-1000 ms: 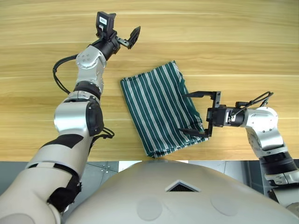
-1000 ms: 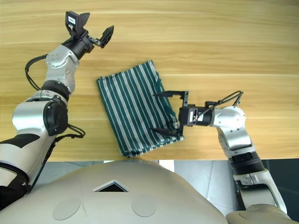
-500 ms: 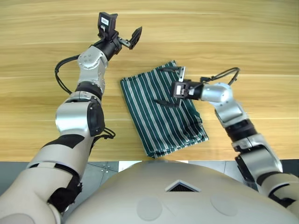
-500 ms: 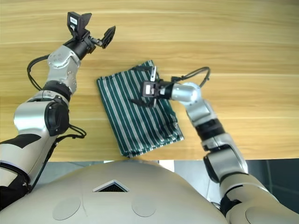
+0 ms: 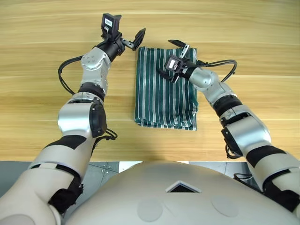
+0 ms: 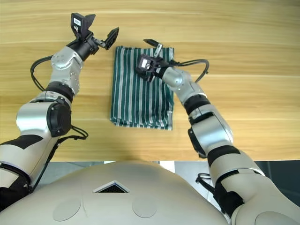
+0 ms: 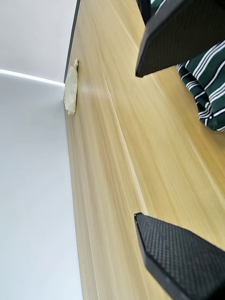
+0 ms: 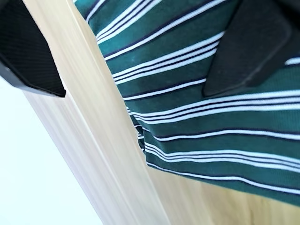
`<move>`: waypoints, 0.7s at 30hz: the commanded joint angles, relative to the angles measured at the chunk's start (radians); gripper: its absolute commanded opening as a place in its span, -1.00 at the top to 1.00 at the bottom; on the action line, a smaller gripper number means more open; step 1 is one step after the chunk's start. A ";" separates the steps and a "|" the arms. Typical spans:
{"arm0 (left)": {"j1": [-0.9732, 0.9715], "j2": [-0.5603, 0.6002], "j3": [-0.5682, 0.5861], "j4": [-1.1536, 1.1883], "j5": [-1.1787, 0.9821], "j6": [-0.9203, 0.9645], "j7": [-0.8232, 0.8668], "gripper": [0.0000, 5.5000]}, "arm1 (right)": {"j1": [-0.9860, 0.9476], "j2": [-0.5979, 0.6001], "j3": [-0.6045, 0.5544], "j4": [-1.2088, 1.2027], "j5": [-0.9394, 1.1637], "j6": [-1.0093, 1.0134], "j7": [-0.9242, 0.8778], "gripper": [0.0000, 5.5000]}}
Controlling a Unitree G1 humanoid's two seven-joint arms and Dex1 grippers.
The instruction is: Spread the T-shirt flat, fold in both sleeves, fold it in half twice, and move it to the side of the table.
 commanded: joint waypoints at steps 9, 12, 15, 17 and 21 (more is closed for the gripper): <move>0.008 0.000 -0.011 -0.006 0.004 -0.012 -0.008 -0.96 | 0.165 -0.082 -0.019 -0.147 0.108 -0.077 0.293 -0.96; 0.008 0.000 -0.012 -0.007 0.006 -0.015 -0.006 -0.96 | 0.171 -0.080 -0.039 -0.185 0.122 -0.071 0.290 -0.96; 0.008 0.008 -0.020 -0.010 0.015 -0.030 -0.005 -0.96 | 0.181 -0.075 -0.066 -0.243 0.153 -0.070 0.288 -0.96; 0.008 0.021 -0.028 -0.018 0.020 -0.055 -0.019 -0.96 | 0.189 -0.074 -0.091 -0.297 0.187 -0.069 0.295 -0.96; 0.015 0.048 -0.024 -0.056 -0.017 -0.136 -0.140 -0.96 | 0.214 -0.077 -0.152 -0.441 0.293 -0.046 0.344 -0.96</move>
